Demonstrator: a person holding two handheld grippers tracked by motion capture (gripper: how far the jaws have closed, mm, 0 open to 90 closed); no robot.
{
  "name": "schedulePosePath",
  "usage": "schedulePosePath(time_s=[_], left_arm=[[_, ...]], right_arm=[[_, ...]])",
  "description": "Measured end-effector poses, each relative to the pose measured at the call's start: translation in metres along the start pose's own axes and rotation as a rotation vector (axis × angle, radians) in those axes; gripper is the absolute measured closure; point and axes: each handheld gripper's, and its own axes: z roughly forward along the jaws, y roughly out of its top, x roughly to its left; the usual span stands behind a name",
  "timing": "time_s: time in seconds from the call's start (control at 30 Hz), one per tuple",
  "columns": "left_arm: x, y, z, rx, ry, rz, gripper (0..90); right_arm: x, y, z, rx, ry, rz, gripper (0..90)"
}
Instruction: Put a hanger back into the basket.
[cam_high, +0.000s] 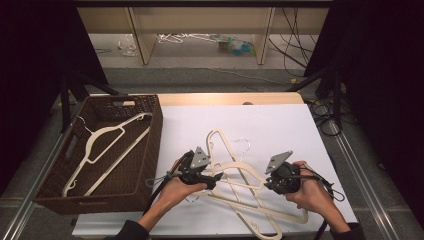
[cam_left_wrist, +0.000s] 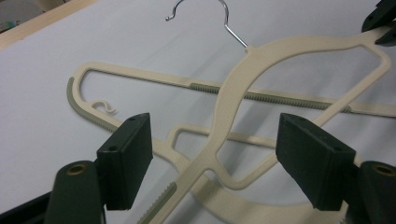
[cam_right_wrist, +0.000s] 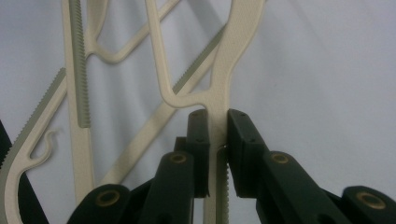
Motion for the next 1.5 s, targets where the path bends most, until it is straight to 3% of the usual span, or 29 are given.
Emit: schedulePosePath(time_s=[0.23, 0.47, 0.87, 1.17, 1.27, 1.5], left_arm=[[-0.001, 0.008, 0.013, 0.032, -0.06, 0.004, 32.7], [-0.001, 0.009, 0.024, 0.044, -0.086, 0.011, 39.7], [-0.002, 0.012, 0.028, 0.058, -0.143, 0.068, 57.4], [-0.002, 0.016, 0.021, 0.077, -0.181, 0.124, 66.6], [-0.001, 0.018, 0.015, 0.069, -0.201, 0.128, 68.2], [0.0, 0.023, -0.008, 0.043, -0.232, 0.178, 71.6]], right_arm=[[0.003, 0.003, -0.004, -0.004, 0.0, -0.028, 80.0], [0.005, 0.004, -0.004, -0.007, 0.005, -0.046, 80.1], [0.011, 0.009, -0.006, -0.02, 0.004, -0.091, 80.0], [0.014, 0.01, -0.008, -0.035, 0.01, -0.138, 80.0], [0.014, 0.011, -0.01, -0.052, 0.009, -0.161, 80.0], [0.013, 0.009, -0.016, -0.107, 0.015, -0.208, 78.8]])
